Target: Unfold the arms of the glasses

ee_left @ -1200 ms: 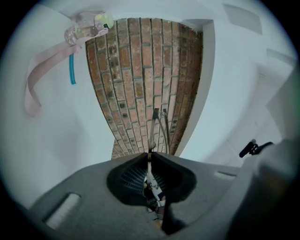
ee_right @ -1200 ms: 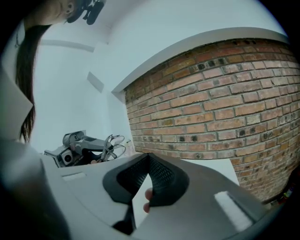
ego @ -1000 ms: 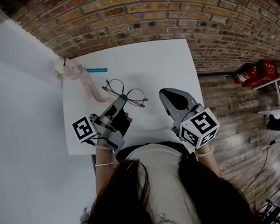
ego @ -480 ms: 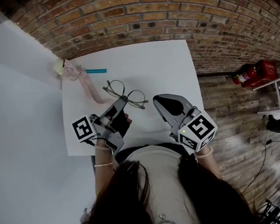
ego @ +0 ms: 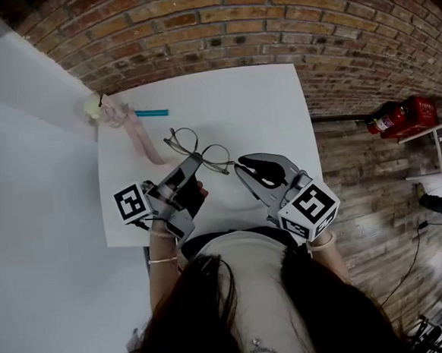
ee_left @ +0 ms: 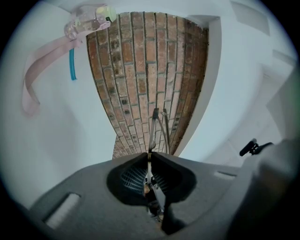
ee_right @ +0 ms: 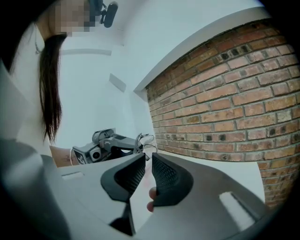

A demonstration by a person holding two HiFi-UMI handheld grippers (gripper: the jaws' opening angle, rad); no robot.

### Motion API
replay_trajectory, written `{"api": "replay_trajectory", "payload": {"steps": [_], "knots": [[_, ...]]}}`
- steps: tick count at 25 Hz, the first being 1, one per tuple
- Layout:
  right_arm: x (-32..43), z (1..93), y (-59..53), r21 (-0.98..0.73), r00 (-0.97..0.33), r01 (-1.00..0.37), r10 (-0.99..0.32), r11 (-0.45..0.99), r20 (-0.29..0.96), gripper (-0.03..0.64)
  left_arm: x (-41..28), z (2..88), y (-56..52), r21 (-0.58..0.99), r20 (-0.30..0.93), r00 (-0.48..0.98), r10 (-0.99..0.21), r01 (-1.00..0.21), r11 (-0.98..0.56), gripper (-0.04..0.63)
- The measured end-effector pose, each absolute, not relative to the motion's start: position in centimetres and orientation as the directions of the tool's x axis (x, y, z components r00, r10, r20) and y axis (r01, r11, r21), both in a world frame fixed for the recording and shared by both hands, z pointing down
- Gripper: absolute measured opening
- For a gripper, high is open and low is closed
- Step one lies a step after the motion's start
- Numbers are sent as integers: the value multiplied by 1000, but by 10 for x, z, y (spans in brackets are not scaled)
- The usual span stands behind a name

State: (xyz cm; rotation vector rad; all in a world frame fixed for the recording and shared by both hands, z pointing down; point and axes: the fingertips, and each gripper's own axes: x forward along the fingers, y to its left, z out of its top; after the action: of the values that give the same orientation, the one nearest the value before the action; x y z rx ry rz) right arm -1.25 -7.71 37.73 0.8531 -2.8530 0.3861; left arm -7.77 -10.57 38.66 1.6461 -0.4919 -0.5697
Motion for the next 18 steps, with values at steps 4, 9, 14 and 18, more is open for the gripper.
{"api": "replay_trajectory", "payload": {"steps": [4, 9, 14, 18], "knots": [[-16, 376, -73, -202, -844, -531, -493, 823, 210, 48, -77, 387, -105, 990, -92, 792, -603, 7, -143, 21], [-22, 377, -69, -200, -858, -506, -468, 839, 212, 51, -76, 388, -102, 989, -97, 810, -579, 15, -144, 21], [-25, 379, -67, -190, -863, -495, -455, 848, 218, 51, -72, 389, -100, 990, -98, 826, -554, 22, -142, 21], [-26, 380, -66, -175, -861, -496, -456, 851, 224, 49, -72, 389, -100, 989, -100, 827, -553, 22, -145, 21]]}}
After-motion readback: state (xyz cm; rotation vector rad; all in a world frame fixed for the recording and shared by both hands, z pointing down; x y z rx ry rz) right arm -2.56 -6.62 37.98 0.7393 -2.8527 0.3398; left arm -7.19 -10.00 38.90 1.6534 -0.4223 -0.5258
